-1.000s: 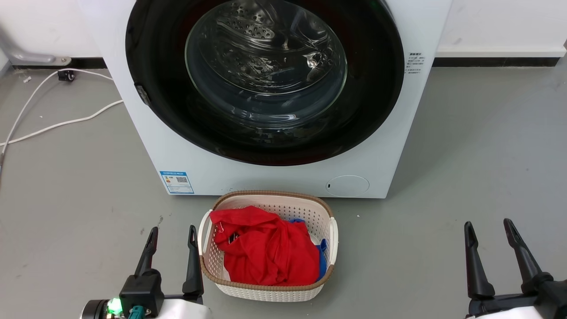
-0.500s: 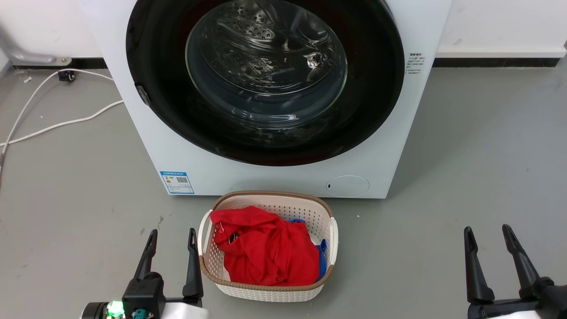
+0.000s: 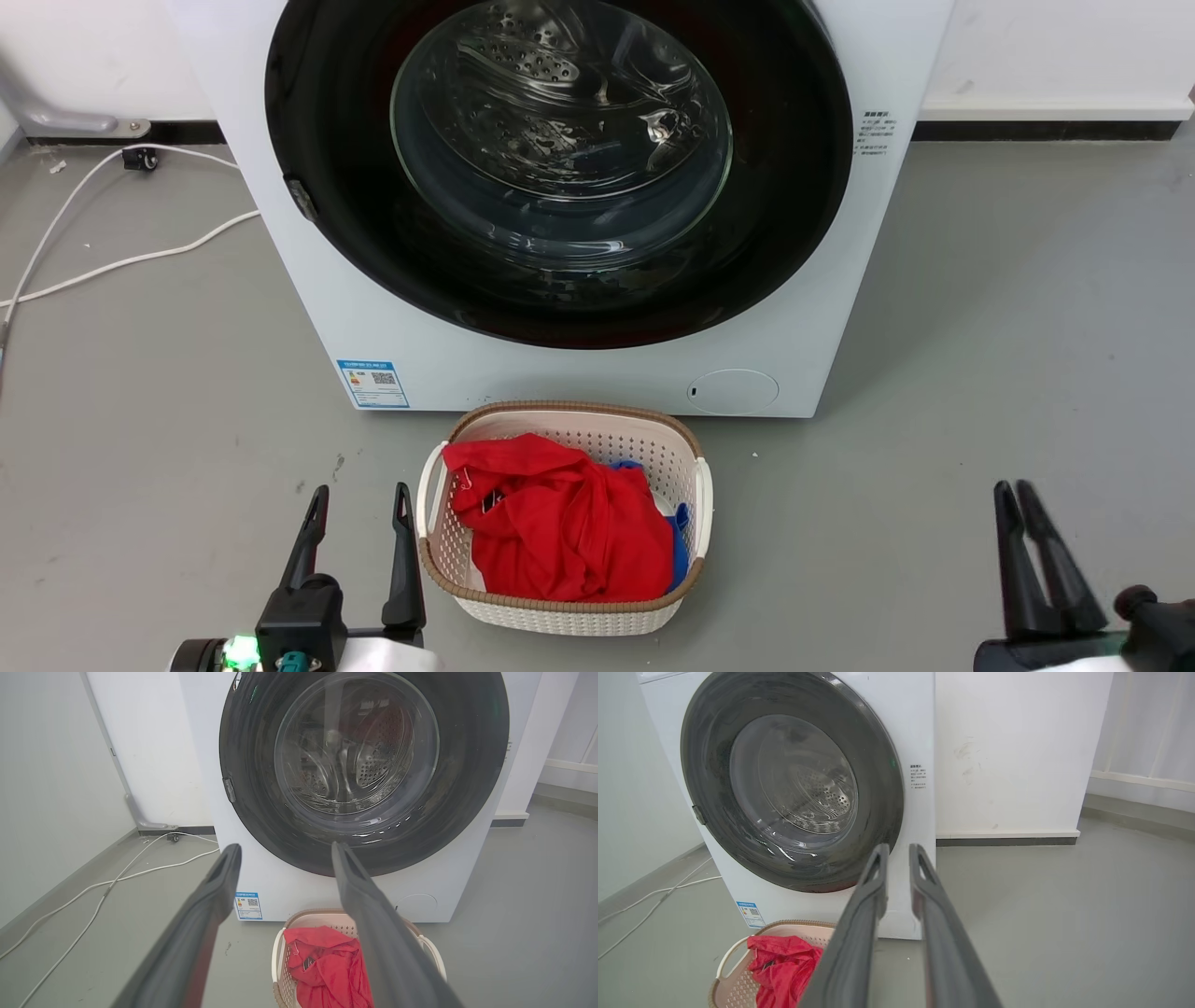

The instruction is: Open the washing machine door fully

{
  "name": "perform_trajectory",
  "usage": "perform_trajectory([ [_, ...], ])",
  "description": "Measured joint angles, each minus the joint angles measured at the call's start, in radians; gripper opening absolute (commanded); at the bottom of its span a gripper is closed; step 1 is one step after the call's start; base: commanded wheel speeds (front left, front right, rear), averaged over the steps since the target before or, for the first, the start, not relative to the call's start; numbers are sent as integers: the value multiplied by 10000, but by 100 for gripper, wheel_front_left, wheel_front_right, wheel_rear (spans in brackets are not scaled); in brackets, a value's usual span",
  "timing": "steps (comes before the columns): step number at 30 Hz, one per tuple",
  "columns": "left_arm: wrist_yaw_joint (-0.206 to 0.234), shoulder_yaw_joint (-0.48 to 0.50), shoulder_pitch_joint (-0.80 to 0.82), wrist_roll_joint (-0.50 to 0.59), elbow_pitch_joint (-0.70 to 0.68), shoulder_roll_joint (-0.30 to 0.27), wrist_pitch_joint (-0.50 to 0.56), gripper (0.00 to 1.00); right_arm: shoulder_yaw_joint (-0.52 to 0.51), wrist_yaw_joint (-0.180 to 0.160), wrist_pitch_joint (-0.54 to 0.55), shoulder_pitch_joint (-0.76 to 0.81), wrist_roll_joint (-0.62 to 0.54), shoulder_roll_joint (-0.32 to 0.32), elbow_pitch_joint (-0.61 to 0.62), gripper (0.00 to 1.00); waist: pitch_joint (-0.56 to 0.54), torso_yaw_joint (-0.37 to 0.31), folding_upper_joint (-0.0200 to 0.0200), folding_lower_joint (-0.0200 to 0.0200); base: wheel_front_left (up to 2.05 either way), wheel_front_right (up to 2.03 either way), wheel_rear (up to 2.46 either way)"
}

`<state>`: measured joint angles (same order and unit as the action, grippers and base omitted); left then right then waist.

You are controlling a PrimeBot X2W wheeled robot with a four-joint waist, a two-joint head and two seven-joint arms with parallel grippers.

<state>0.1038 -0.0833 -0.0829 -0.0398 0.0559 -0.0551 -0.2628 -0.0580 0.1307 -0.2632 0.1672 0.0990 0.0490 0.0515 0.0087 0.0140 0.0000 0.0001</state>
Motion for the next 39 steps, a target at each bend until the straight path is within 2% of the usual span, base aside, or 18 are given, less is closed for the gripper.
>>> perform_trajectory([
  [9, -42, 58, -10, 6, 2, 19, 0, 100, -270, 2, 0, -245, 3475, 0, -56, 0, -3, -42, 0, 0, 0, 0, 0],
  [14, -65, 69, -11, 8, 8, 27, -2, 100, -355, 0, 0, -301, 6289, -2, -71, 0, 3, -35, 0, 0, 0, 0, 0],
  [20, -67, 88, -12, 8, 46, 33, -2, 100, -13, 0, 0, -266, 9775, -8, -291, 0, -10, -27, 0, 0, 0, 0, 0],
  [24, -69, 111, -18, 6, 48, 35, 0, 100, 357, 0, -2, -219, 11699, 10, -199, 0, -12, -35, 0, 0, 0, 0, 0],
  [30, -71, 150, -56, 6, 40, 35, -2, 100, 894, 0, 464, -10, 14098, 174, 343, 0, -2, -84, 0, 0, 0, 0, 0],
  [34, -84, 155, -56, 6, 42, 38, 0, 100, 646, 0, 1244, 128, 15321, 247, 617, 0, 9, -89, 0, -1, 0, 0, 0],
  [39, -86, 155, -55, 6, 58, 38, 0, 100, 113, 0, 2268, 257, 16216, 217, 692, 0, 21, -55, 0, 0, 0, 0, 0],
])
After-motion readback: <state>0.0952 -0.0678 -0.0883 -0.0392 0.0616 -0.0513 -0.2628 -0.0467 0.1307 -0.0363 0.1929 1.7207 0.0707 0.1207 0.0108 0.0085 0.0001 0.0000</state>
